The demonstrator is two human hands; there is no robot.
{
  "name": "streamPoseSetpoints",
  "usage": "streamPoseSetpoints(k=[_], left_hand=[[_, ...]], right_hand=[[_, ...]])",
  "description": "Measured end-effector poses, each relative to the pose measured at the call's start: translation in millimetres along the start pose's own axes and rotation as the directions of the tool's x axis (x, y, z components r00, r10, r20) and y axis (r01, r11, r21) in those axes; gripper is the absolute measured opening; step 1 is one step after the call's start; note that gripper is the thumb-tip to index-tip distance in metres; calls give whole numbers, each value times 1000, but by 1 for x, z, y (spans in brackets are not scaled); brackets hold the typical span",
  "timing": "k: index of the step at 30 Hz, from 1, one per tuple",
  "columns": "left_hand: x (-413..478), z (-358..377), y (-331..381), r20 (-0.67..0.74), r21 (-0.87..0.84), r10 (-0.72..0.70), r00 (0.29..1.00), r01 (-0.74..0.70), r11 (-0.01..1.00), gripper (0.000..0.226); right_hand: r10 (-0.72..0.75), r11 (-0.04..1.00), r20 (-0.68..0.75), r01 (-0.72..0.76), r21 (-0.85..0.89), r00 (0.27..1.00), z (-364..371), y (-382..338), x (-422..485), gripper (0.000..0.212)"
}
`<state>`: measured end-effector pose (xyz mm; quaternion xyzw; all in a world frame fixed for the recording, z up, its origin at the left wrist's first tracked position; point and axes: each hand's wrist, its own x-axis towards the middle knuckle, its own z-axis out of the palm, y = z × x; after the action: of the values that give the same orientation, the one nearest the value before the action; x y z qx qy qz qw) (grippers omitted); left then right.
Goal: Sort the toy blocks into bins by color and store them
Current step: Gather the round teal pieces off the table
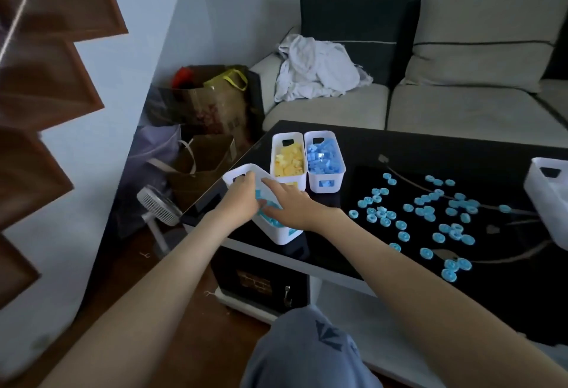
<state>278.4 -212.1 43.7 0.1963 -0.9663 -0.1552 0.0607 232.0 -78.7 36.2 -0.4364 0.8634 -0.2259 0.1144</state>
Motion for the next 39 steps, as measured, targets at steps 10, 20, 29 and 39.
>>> streamPoseSetpoints(k=[10,20,29,39], left_hand=[[7,21,-11,246,392,-77,966,-26,920,65],[-9,27,13,326,307,-10,945,-96,947,49],[-8,11,27,184,361,-44,982,-25,932,41],[3,27,19,226,88,240,944,-265,960,49]], right_hand=[[34,999,207,-35,1,978,-25,21,-20,28],[126,992,260,-116,-53,957,-37,30,-21,27],[99,995,203,-102,3,974,-35,34,-26,50],[93,996,78,-93,-4,993,-38,55,-45,54]])
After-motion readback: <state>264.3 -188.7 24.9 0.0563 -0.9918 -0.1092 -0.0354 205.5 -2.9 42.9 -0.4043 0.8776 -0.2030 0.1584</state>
